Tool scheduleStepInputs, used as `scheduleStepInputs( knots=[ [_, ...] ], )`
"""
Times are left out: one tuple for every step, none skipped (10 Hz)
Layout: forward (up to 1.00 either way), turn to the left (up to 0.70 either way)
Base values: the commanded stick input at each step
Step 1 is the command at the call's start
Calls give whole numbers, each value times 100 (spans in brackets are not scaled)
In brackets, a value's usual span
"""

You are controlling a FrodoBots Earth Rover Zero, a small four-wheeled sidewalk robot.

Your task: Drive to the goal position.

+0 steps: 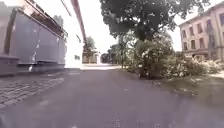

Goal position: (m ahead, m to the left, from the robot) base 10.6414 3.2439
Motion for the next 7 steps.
scheduleStepInputs(
  knots=[
    [85, 1],
    [85, 1],
    [85, 1],
    [85, 1],
    [85, 1],
    [85, 1],
    [85, 1]
  ],
)
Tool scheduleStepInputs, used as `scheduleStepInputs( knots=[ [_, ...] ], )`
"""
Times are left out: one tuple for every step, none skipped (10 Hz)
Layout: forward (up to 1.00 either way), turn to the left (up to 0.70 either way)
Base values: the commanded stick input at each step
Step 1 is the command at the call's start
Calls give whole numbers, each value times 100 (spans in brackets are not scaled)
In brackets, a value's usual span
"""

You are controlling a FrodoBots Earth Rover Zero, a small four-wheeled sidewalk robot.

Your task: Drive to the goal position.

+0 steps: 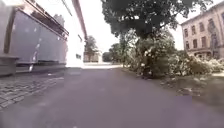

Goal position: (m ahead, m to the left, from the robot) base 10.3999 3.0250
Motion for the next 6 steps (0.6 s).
scheduleStepInputs(
  knots=[
    [85, 1],
    [85, 1],
    [85, 1],
    [85, 1],
    [85, 1],
    [85, 1]
  ],
)
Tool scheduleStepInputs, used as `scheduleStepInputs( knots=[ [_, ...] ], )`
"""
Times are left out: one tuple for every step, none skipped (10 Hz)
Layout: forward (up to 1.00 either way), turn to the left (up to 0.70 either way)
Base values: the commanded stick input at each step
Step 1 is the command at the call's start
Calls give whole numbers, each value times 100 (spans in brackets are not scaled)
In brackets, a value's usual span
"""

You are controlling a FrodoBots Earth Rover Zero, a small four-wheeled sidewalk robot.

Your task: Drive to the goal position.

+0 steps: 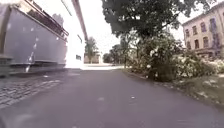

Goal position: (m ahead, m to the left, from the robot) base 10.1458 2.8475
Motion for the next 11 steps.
scheduleStepInputs(
  knots=[
    [85, 1],
    [85, 1],
    [85, 1],
    [85, 1],
    [85, 1],
    [85, 1],
    [85, 1],
    [85, 1],
    [85, 1],
    [85, 1],
    [85, 1]
  ],
)
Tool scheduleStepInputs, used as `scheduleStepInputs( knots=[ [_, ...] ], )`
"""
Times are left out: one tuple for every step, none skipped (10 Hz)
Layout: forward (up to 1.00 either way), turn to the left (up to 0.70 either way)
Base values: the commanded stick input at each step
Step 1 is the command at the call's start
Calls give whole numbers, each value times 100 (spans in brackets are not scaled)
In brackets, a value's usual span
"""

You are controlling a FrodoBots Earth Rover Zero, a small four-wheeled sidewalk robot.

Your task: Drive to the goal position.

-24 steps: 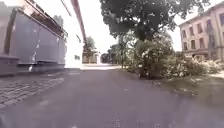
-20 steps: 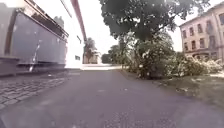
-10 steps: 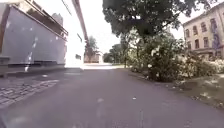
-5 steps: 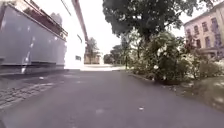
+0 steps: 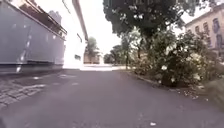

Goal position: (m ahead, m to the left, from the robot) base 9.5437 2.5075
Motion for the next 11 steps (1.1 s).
scheduleStepInputs(
  knots=[
    [85, 1],
    [85, 1],
    [85, 1],
    [85, 1],
    [85, 18],
    [85, 35],
    [85, 35],
    [85, 26],
    [85, 13],
    [85, 1],
    [85, 1]
  ],
)
